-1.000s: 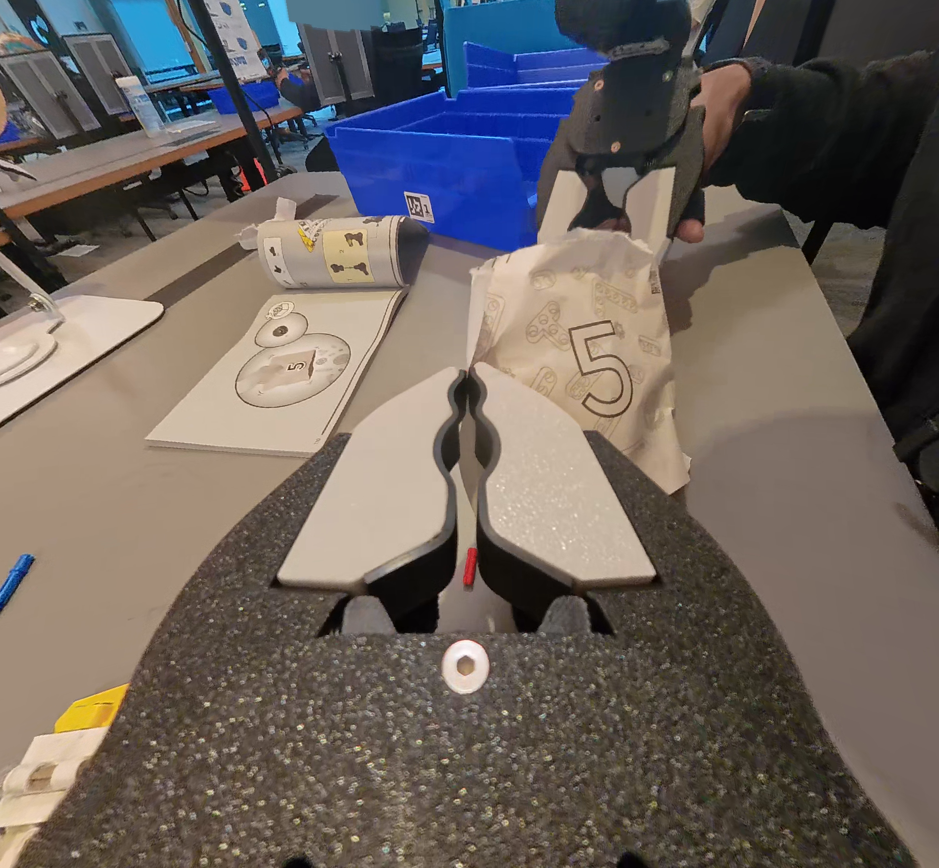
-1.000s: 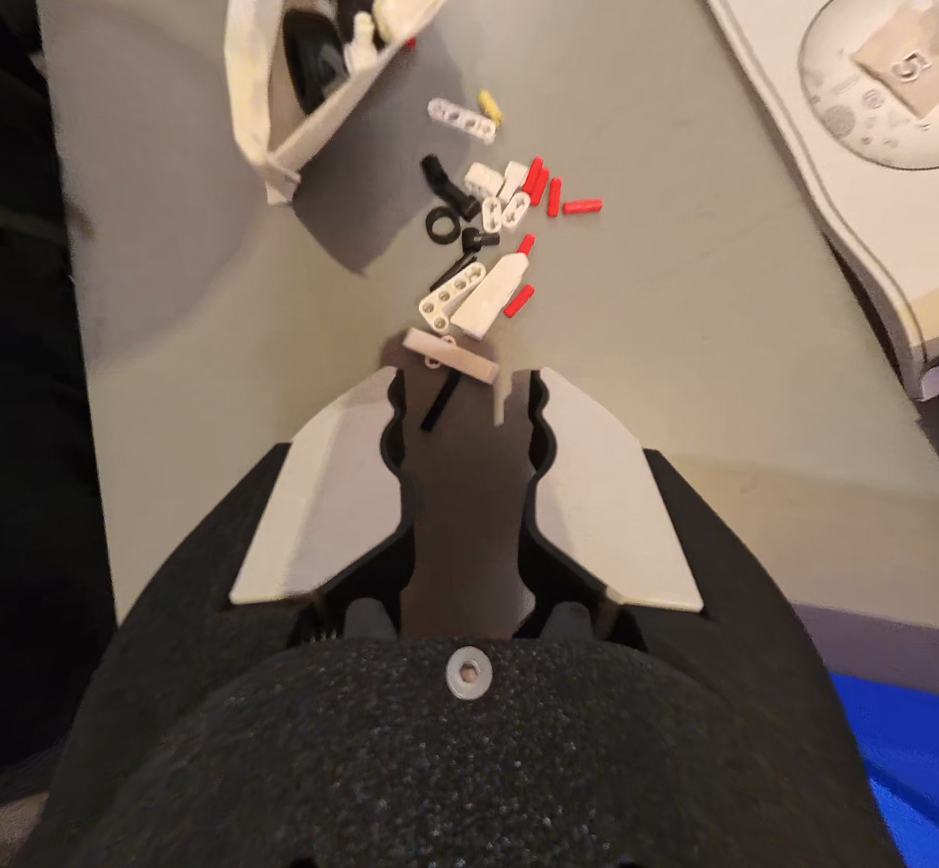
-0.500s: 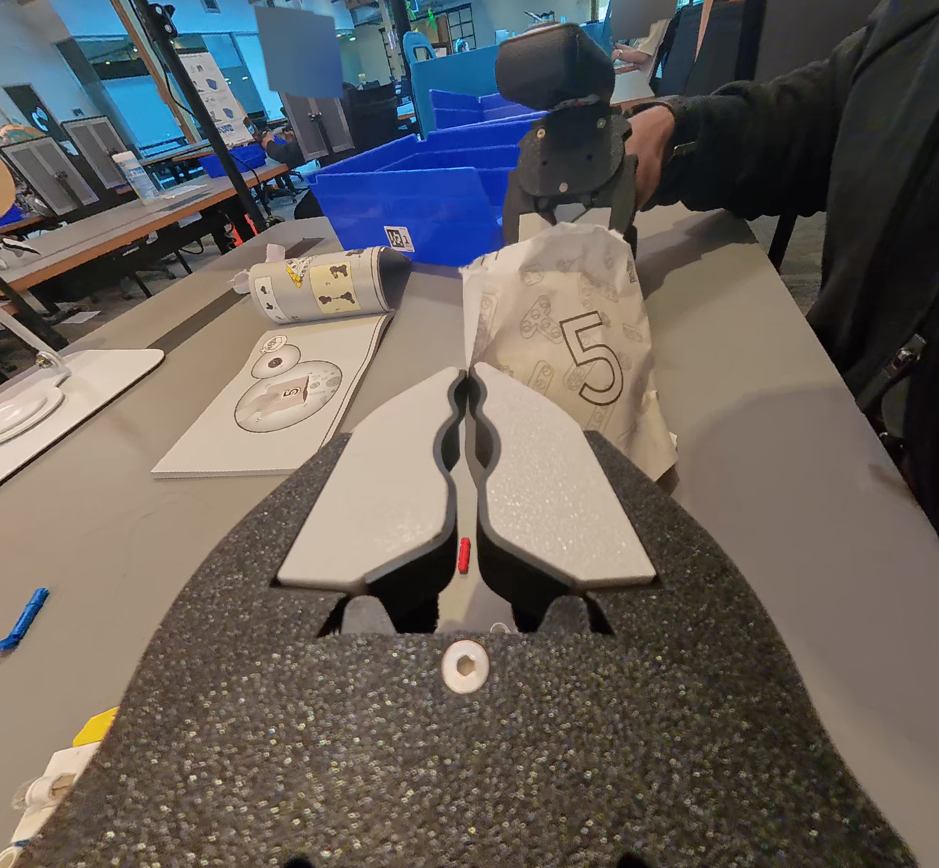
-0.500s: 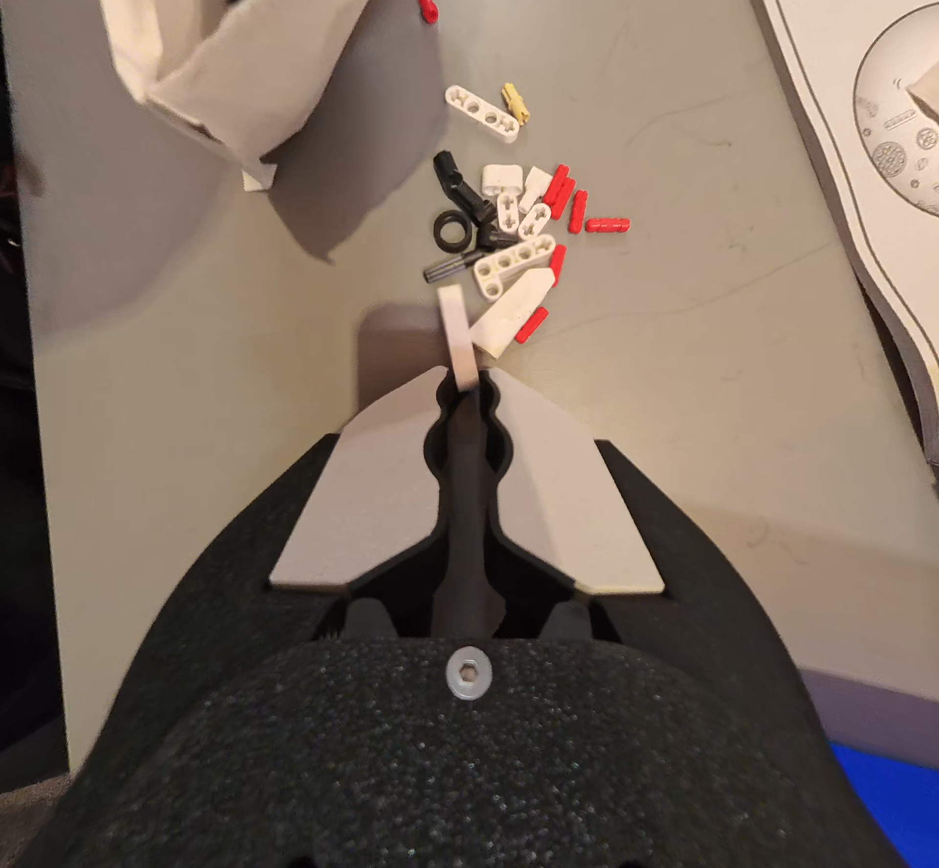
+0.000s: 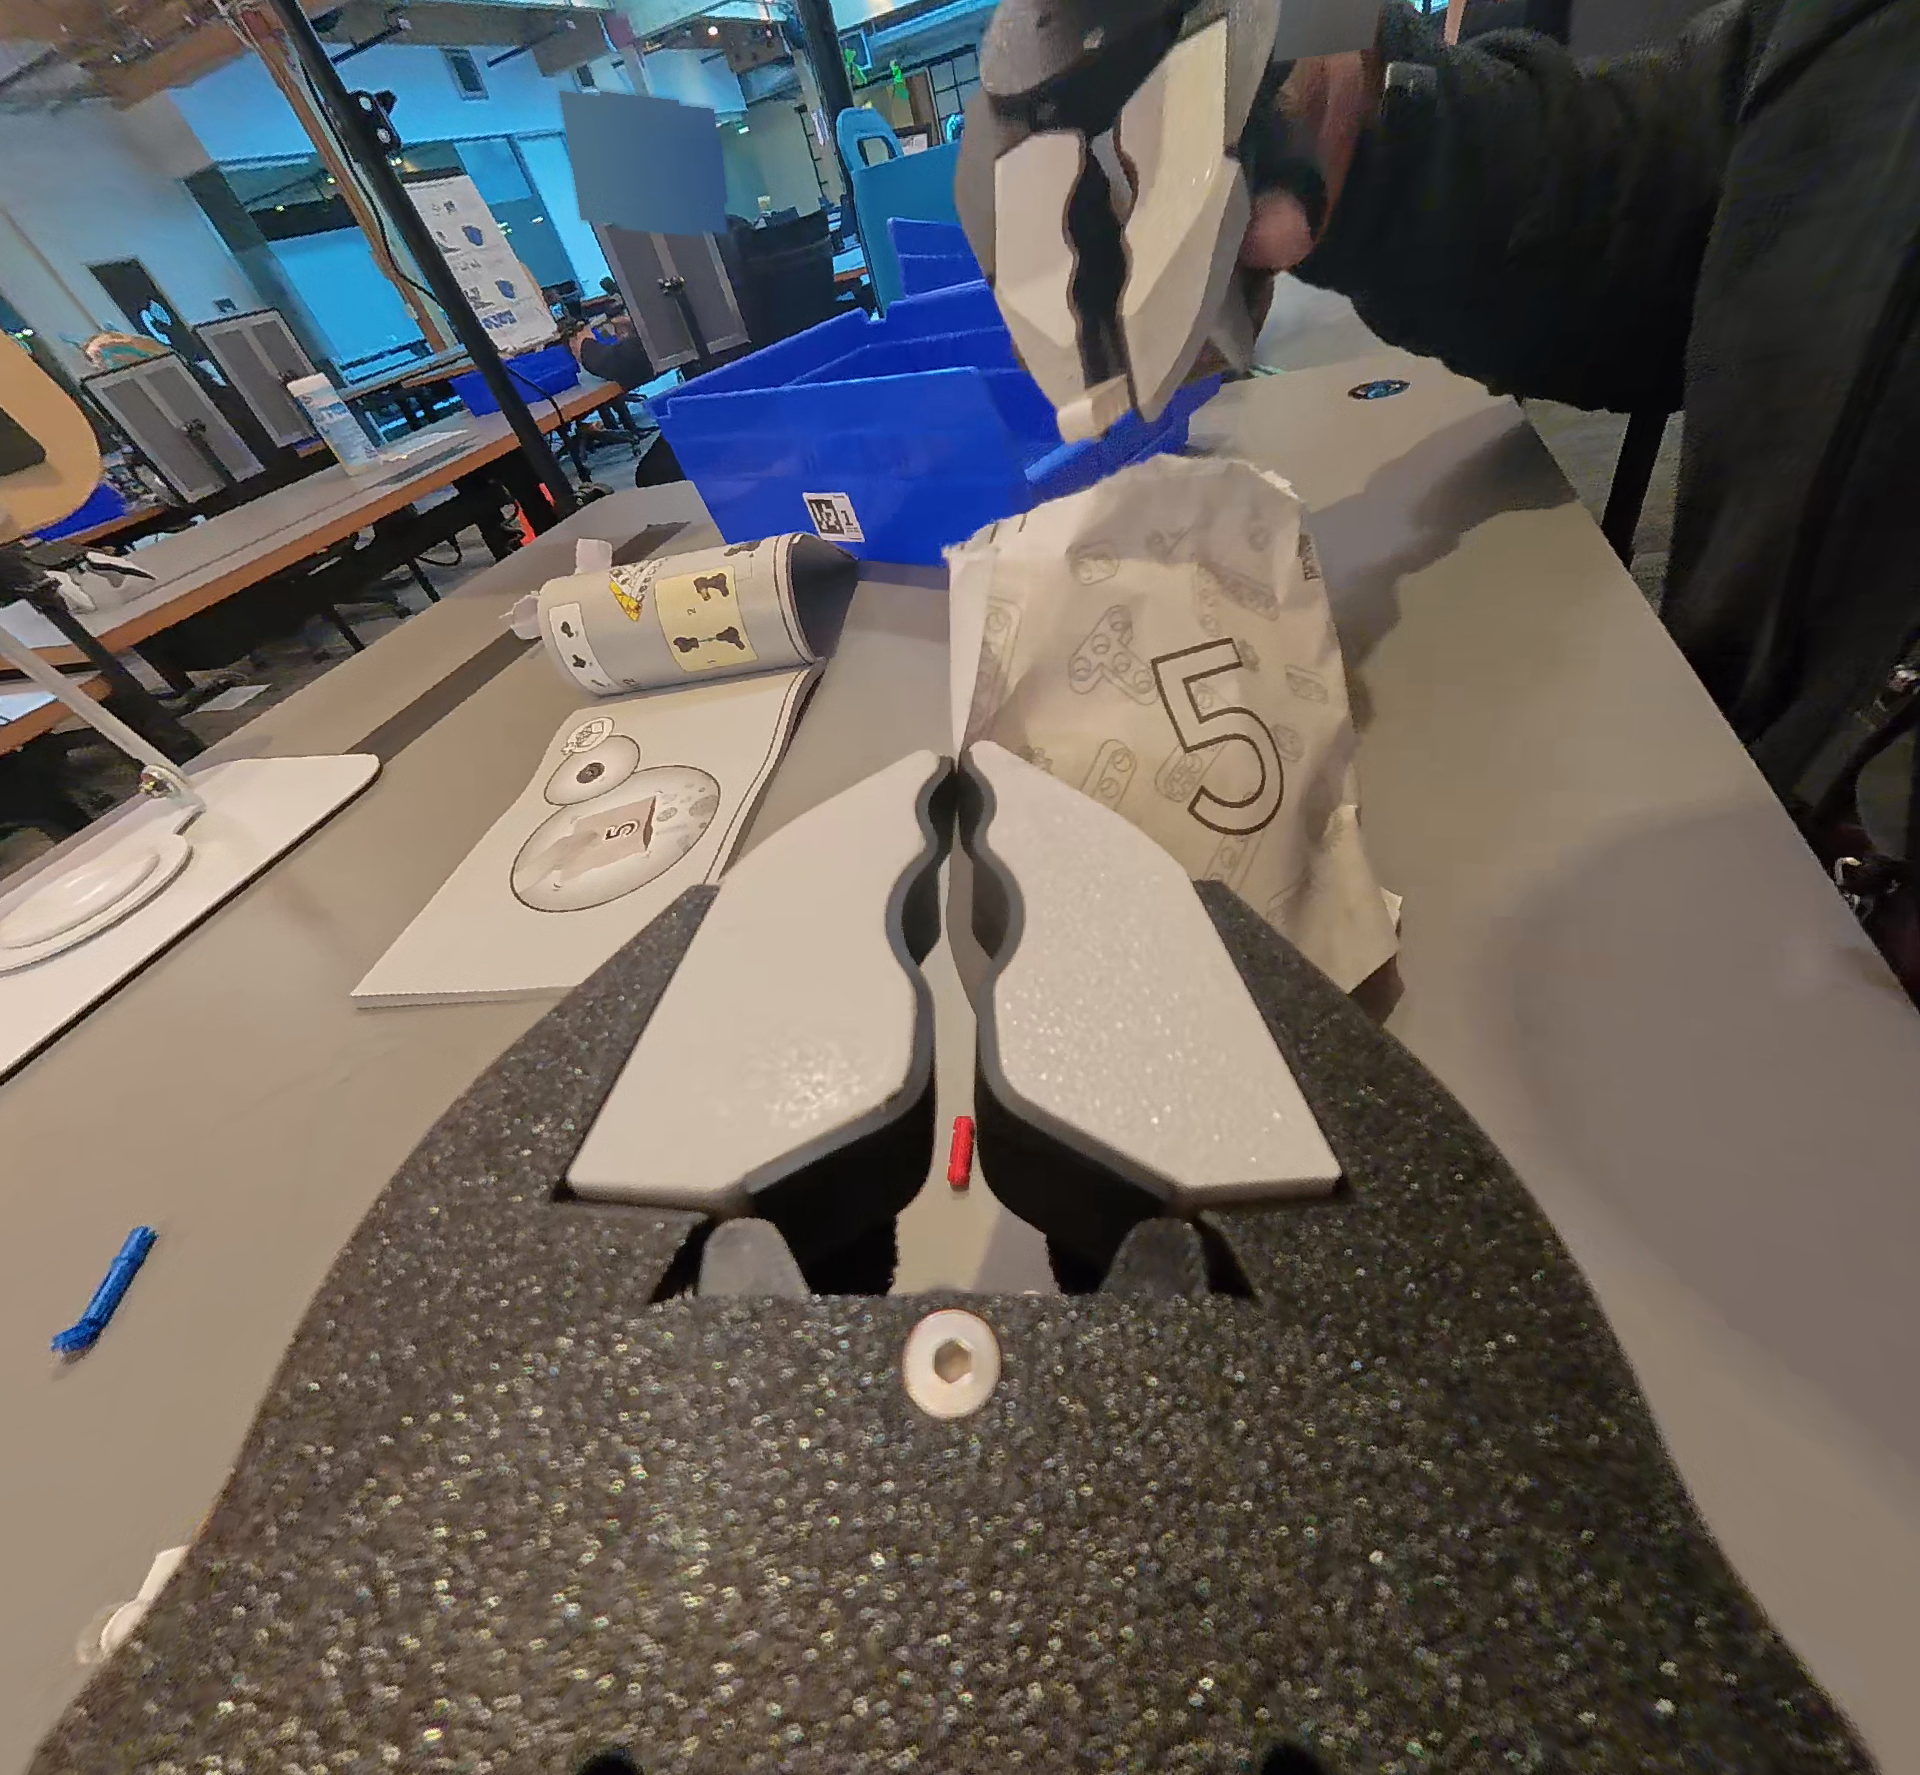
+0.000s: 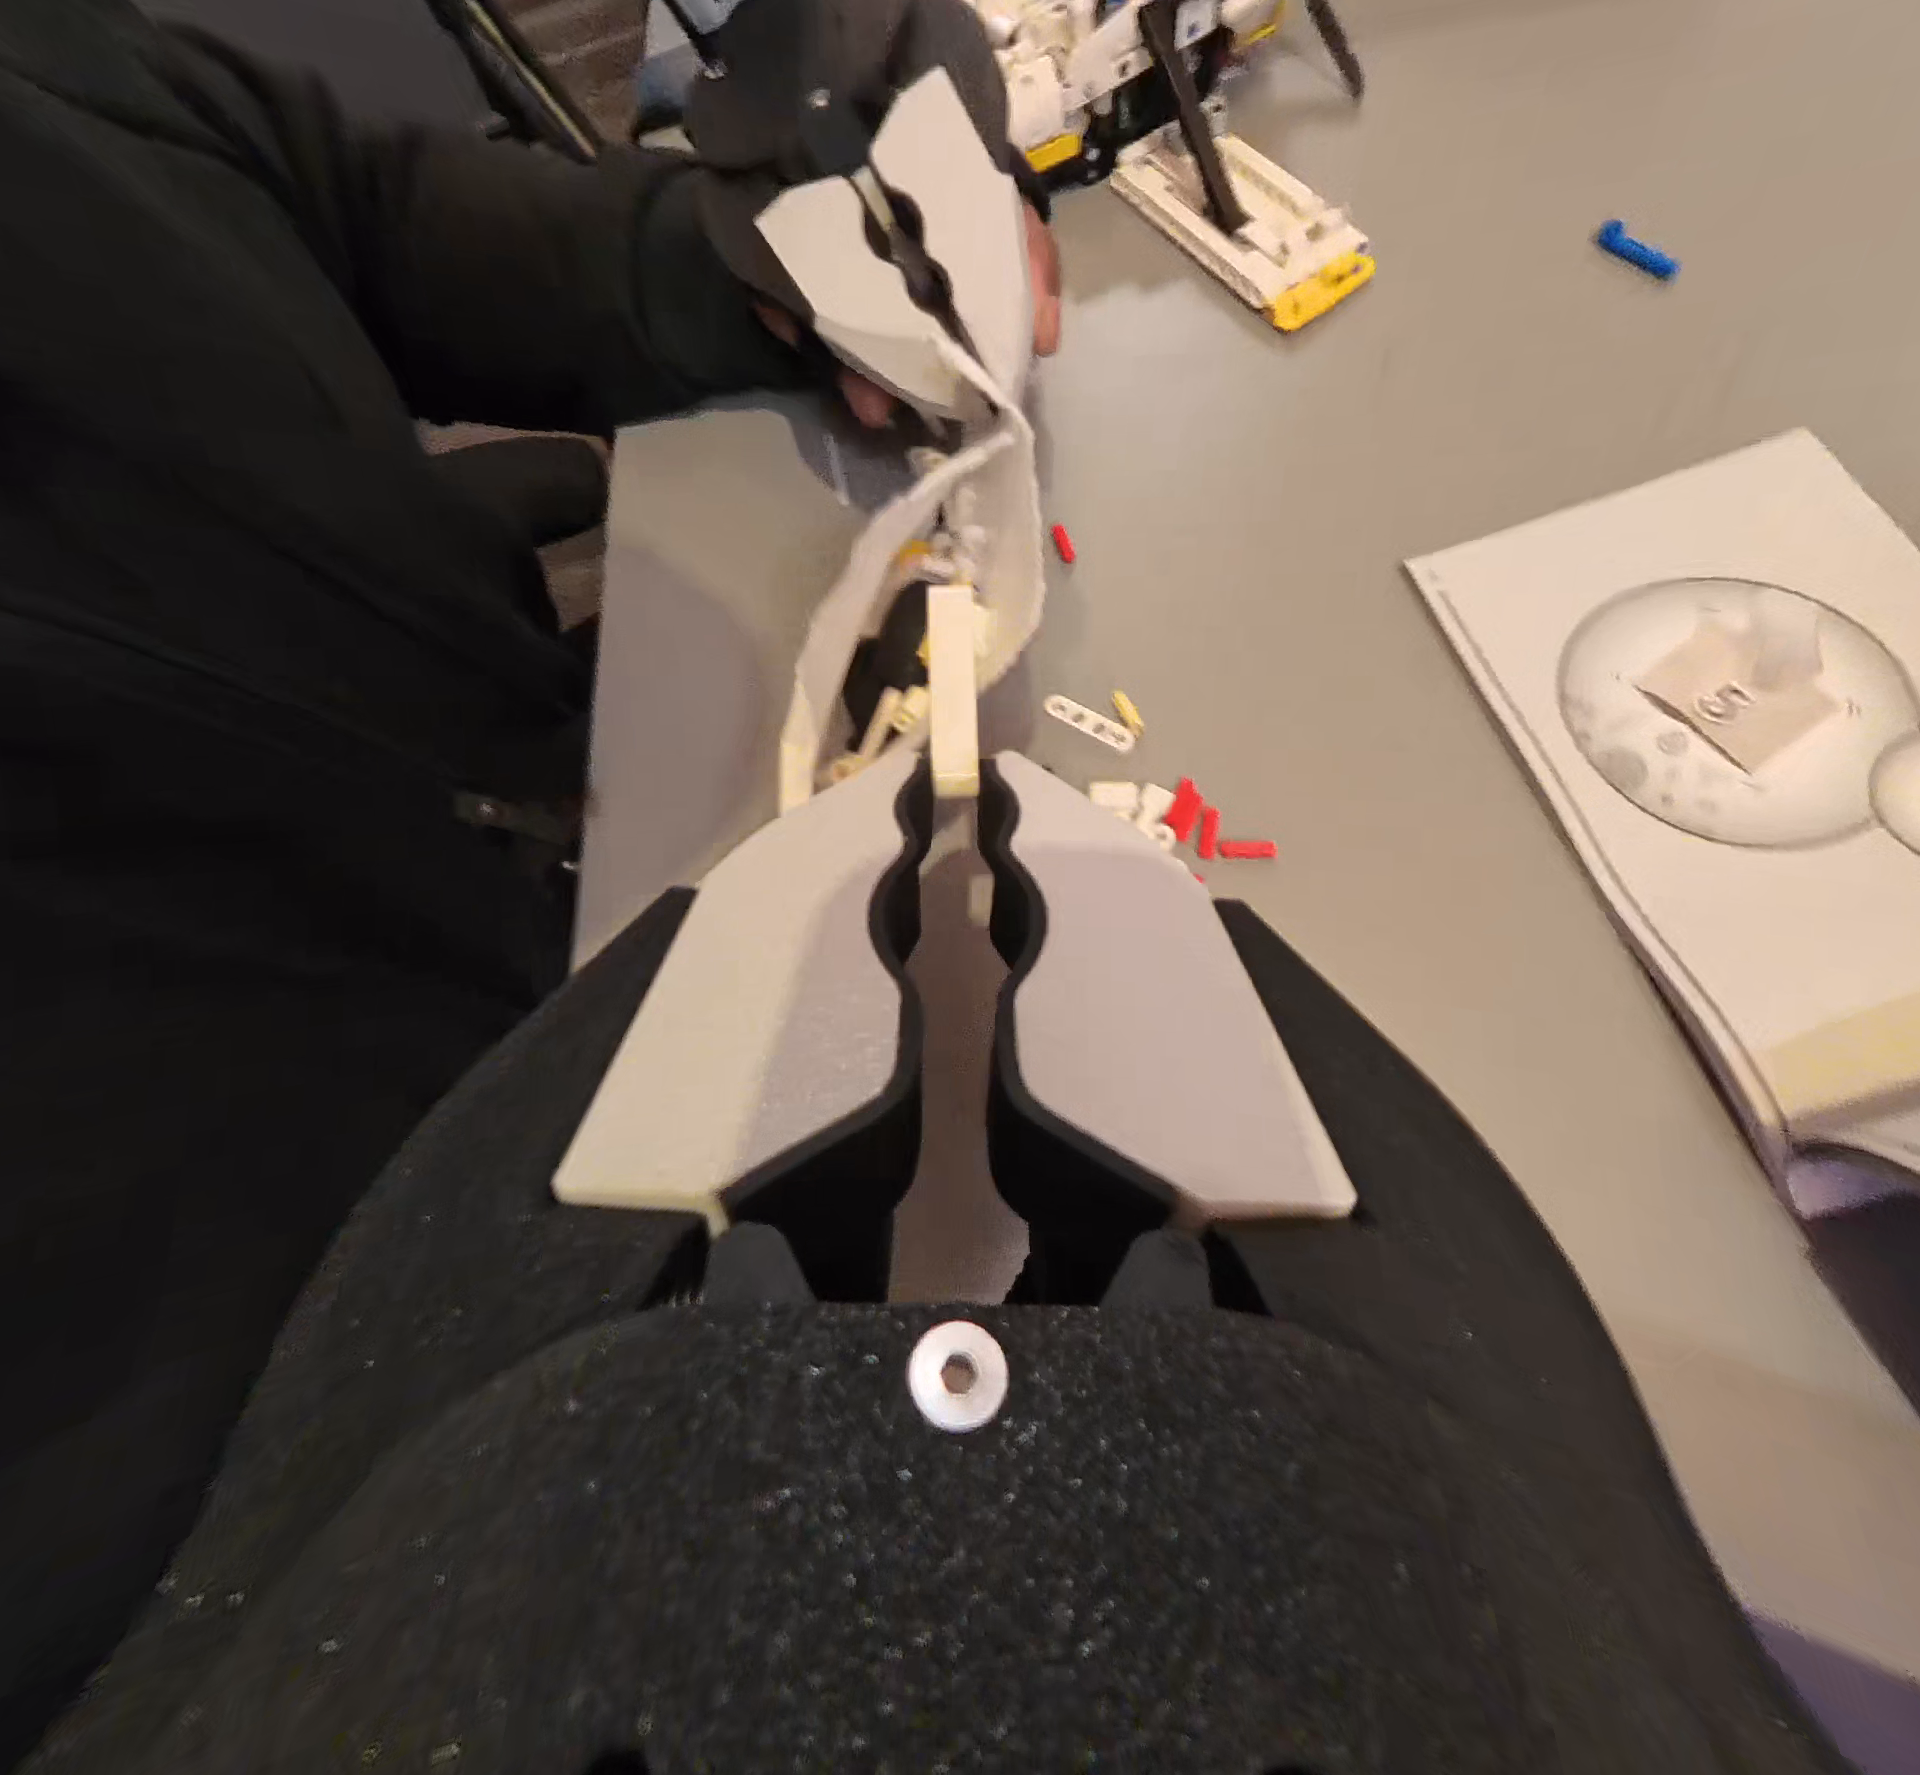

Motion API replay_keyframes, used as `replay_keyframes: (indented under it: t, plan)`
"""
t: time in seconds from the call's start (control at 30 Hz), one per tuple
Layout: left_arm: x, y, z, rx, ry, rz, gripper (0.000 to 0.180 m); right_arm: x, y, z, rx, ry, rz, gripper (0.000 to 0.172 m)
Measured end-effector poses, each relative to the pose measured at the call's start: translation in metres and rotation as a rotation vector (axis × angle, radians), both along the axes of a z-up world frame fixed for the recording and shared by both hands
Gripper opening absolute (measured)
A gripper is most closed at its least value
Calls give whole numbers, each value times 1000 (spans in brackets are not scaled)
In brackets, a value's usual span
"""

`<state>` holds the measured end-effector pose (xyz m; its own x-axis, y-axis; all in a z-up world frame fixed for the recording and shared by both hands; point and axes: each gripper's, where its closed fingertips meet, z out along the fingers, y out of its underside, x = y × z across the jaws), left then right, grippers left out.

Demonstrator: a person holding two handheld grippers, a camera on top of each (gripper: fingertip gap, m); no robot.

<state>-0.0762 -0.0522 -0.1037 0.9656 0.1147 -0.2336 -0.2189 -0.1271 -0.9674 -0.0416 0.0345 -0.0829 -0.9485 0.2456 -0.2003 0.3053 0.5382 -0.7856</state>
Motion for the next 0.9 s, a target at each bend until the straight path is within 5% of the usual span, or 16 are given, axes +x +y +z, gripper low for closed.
replay_keyframes:
  t: [0.2,0.27,0.43,0.67,0.9]
  plan:
    - [3,0,0,-5,19,1,0,5,-31,-10,59,-4,64,16]
    - [4,-1,0,-7,23,0,0,1,-26,-12,66,8,28,32]
    - [6,-3,1,-5,29,-1,0,-10,14,-30,122,-8,-168,32]
    - [7,-1,2,-6,24,-8,0,10,63,-106,426,-92,-322,30]
    - [10,-1,2,-6,39,-9,0,11,59,-115,511,-23,-274,4]
